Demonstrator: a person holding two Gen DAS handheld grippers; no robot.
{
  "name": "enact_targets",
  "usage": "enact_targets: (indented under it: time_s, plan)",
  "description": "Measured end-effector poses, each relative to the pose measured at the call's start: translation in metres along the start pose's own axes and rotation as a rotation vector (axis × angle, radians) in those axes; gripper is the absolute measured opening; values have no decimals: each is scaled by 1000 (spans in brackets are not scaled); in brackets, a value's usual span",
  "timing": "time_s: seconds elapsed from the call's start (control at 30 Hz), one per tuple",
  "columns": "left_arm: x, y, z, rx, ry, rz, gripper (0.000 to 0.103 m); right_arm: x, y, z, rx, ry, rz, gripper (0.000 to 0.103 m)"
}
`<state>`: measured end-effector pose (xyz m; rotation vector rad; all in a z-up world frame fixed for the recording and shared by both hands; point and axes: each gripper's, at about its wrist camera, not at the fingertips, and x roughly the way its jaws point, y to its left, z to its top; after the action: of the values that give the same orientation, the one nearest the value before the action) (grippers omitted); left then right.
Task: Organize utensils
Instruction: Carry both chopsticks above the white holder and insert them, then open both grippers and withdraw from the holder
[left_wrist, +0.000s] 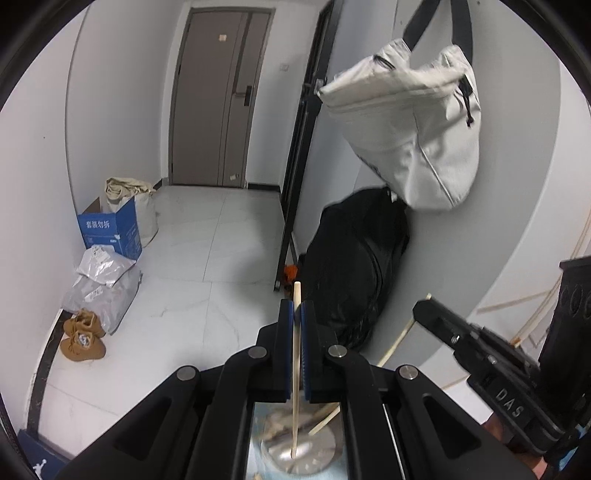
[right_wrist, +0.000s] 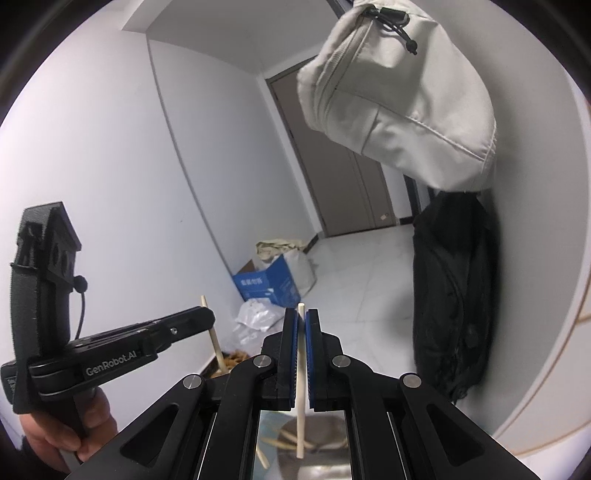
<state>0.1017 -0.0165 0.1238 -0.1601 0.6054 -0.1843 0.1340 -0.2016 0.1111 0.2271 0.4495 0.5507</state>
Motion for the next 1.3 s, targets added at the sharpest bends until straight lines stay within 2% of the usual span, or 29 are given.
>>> enact_targets:
  time_s: [0.17, 0.3, 0.43, 0.57, 0.7, 0.83, 0.87, 1.03, 1.1, 1.17, 1.3]
  plan:
    - [21, 8, 0, -32, -37, 0, 0, 18, -13, 4, 10, 5, -17, 3]
    - [37, 9, -7, -34, -35, 7, 0, 31, -22, 1, 25, 20, -23, 3]
    - [51, 18, -19, -73, -14, -31, 0, 44, -29, -8, 39, 45, -22, 3]
    - [55, 18, -30, -46, -38, -43, 0, 50, -34, -21, 38, 66, -32, 3]
    - [57, 15, -36, -4, -26, -62, 0, 55, -39, -33, 48, 95, -29, 3]
    - [63, 12, -40, 48, 43, -97, 0, 64, -40, -43, 44, 128, -13, 3]
    - [66, 12, -41, 47, 85, -104, 0, 65, -39, -45, 44, 138, -6, 3]
    - [66, 17, -46, 29, 153, -164, 1, 74, -35, -65, 53, 201, 11, 4]
    - [69, 14, -50, 44, 211, -189, 1, 78, -35, -76, 62, 237, 7, 4]
    - [68, 14, -54, 47, 223, -179, 1, 79, -33, -85, 63, 262, 7, 4]
    - [61, 20, -54, 3, 264, -206, 1, 71, -32, -91, 72, 268, 5, 6]
